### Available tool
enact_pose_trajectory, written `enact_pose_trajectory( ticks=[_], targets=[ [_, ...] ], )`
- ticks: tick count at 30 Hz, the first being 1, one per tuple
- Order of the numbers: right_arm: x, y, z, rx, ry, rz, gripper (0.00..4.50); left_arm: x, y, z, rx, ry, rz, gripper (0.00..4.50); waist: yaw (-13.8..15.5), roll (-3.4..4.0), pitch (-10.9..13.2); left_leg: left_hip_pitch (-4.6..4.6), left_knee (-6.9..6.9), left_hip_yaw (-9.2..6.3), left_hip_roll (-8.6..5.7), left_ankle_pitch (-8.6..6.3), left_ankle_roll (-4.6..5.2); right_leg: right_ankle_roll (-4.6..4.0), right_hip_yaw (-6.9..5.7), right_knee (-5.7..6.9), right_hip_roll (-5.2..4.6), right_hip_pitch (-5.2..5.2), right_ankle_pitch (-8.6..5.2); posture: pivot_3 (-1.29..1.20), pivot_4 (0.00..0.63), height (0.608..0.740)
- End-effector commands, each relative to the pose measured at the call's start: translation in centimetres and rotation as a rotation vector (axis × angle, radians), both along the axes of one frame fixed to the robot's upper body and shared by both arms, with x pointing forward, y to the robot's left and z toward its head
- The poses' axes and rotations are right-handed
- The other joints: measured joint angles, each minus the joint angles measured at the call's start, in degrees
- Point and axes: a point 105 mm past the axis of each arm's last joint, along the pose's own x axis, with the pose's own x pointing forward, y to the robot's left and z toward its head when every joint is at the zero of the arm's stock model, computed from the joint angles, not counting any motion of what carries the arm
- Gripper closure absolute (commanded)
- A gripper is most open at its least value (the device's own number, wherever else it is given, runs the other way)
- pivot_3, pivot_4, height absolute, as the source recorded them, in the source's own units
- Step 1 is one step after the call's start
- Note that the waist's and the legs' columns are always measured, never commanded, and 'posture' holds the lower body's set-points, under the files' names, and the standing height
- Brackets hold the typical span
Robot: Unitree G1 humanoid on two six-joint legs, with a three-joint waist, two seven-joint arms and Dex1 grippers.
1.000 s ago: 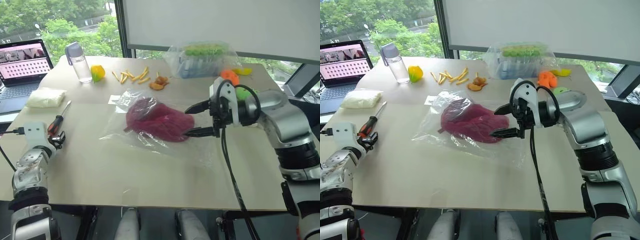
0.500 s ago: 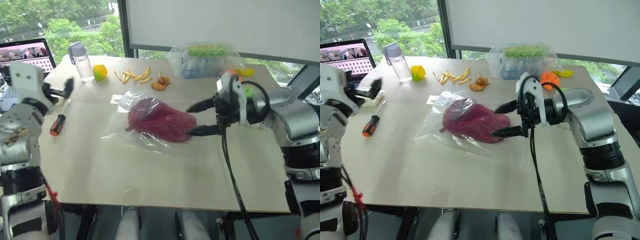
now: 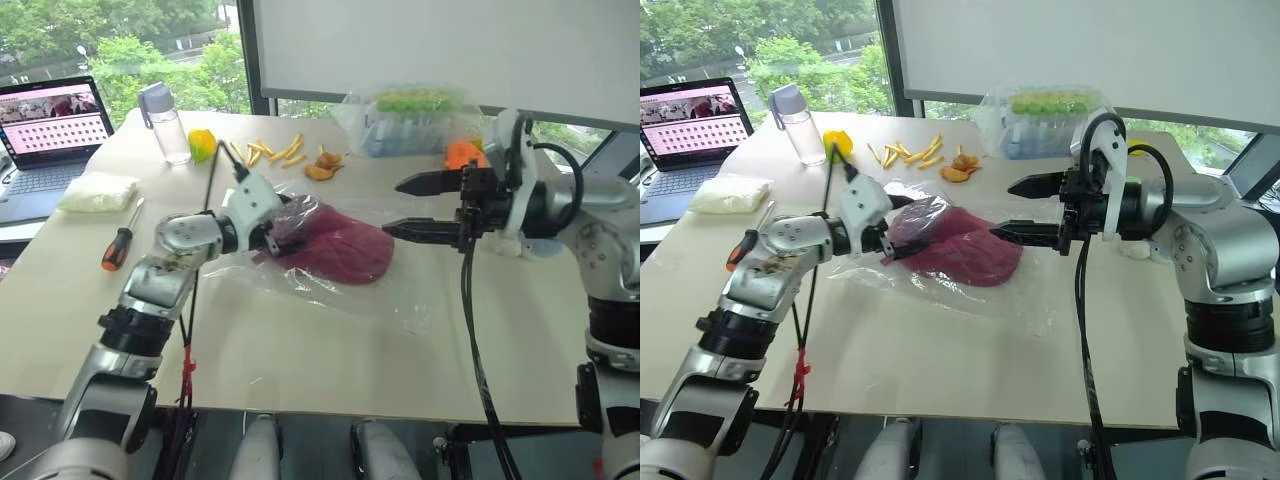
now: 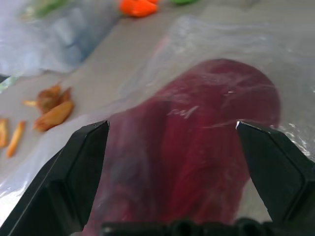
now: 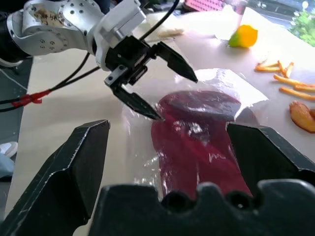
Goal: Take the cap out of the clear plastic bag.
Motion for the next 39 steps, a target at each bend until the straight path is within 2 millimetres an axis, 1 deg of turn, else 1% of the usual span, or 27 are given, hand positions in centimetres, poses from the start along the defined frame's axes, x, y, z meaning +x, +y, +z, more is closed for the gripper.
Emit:
enact_pose_trajectory(
  ticks=[1,3,6,8,12,17,20,23,26,28,30,33,36,39],
  targets=[
    [-1.5,-0.4,1.0,0.002,-0.038,0.005,0.0,0.2,0.3,-0.3,0.225,-0.129,-0.099,0.07,-0.2,0.01,0.0,0.0,-0.02,0.0,0.0,0.0,0.0,-0.01,0.01,0.01,0.0,-0.01,0.0,0.0,0.15,0.74],
    [-2.0,-0.4,0.7,-0.005,-0.022,0.015,0.0,0.8,0.9,-0.7,0.303,-0.165,-0.107,0.07,-0.35,0.01,0.01,0.02,-0.03,0.0,0.01,0.0,0.01,-0.03,0.01,0.02,0.01,-0.01,-0.02,0.0,0.15,0.74],
    [-2.4,-0.6,0.5,-0.005,-0.013,0.003,0.0,2.0,1.5,-0.3,0.352,-0.216,-0.096,0.07,-0.21,0.02,0.01,0.01,0.0,0.0,0.01,0.01,0.01,-0.03,0.01,0.03,0.0,-0.01,-0.02,0.0,0.15,0.74],
    [-2.5,-0.7,0.5,-0.004,-0.012,-0.01,0.0,2.4,1.6,-0.2,0.376,-0.239,-0.103,0.07,0.04,0.02,0.01,-0.01,0.03,0.0,0.01,0.0,0.01,-0.03,0.01,0.01,0.0,-0.01,-0.02,0.0,0.15,0.74],
    [-2.7,-0.8,0.2,-0.003,-0.006,-0.022,0.0,2.5,2.1,-0.8,0.436,-0.25,-0.125,0.07,0.22,0.02,0.01,-0.04,0.01,0.01,0.01,0.0,0.01,-0.02,0.01,-0.02,-0.02,0.0,-0.03,0.0,0.15,0.74],
    [-2.8,-1.0,0.2,-0.003,-0.006,-0.042,0.0,2.3,3.2,-0.4,0.437,-0.208,-0.132,0.07,0.21,0.02,0.01,-0.05,0.0,0.0,0.01,0.01,0.02,-0.01,0.01,0.0,-0.02,-0.02,-0.03,0.0,0.15,0.74],
    [-2.7,-1.1,0.1,0.007,-0.007,-0.058,0.0,-0.5,2.9,-1.0,0.402,-0.078,-0.3,0.07,0.14,0.02,0.01,-0.05,0.02,0.01,0.01,0.0,0.02,-0.01,0.01,0.0,-0.02,-0.02,-0.03,0.0,0.15,0.74],
    [-2.6,-1.2,0.0,0.004,-0.008,-0.072,0.0,-1.8,3.5,-2.2,0.456,0.03,-0.358,0.07,0.03,0.03,0.02,-0.05,0.0,0.01,0.02,0.0,0.01,-0.03,0.01,0.0,-0.03,-0.02,-0.03,0.0,0.15,0.74],
    [-2.5,-1.2,-0.1,0.003,-0.011,-0.082,0.0,-3.4,4.0,-3.7,0.516,0.138,-0.424,0.07,0.01,0.03,0.02,-0.05,0.0,0.01,0.03,0.01,0.02,-0.04,0.0,0.04,-0.01,-0.03,-0.04,0.0,0.15,0.74],
    [-2.3,-1.3,-0.1,0.002,-0.014,-0.088,0.0,-3.7,4.3,-4.7,0.569,0.167,-0.439,0.07,0.02,0.03,0.02,-0.05,0.02,0.01,0.03,0.01,0.02,-0.04,0.01,0.04,-0.02,-0.02,-0.04,0.0,0.15,0.74],
    [-2.1,-1.4,-0.1,0.001,-0.018,-0.098,0.0,-3.1,4.4,-5.0,0.613,0.14,-0.423,0.07,0.09,0.03,0.02,-0.05,0.04,0.01,0.03,0.01,0.03,-0.04,0.01,0.04,-0.02,-0.02,-0.04,0.0,0.15,0.74],
    [-1.9,-1.5,-0.1,-0.002,-0.025,-0.115,0.0,-2.0,4.0,-5.2,0.624,0.111,-0.405,0.07,0.37,0.03,0.02,-0.05,0.07,0.01,0.03,0.01,0.03,-0.04,0.0,0.03,-0.02,0.0,-0.04,0.0,0.15,0.74],
    [-1.9,-1.6,-0.1,-0.002,-0.029,-0.121,0.0,0.2,3.8,-5.5,0.683,-0.002,-0.345,0.07,0.45,0.03,0.02,-0.07,0.09,0.01,0.02,0.01,0.03,-0.02,0.0,0.01,-0.02,0.02,-0.05,0.0,0.15,0.74],
    [-1.9,-1.7,0.0,-0.001,-0.035,-0.136,0.0,2.5,2.3,-4.7,0.667,-0.17,-0.279,0.07,0.62,0.03,0.01,-0.06,0.11,0.0,0.02,0.02,0.05,-0.01,0.0,0.03,-0.02,0.04,-0.05,0.0,0.15,0.74]
  ],
)
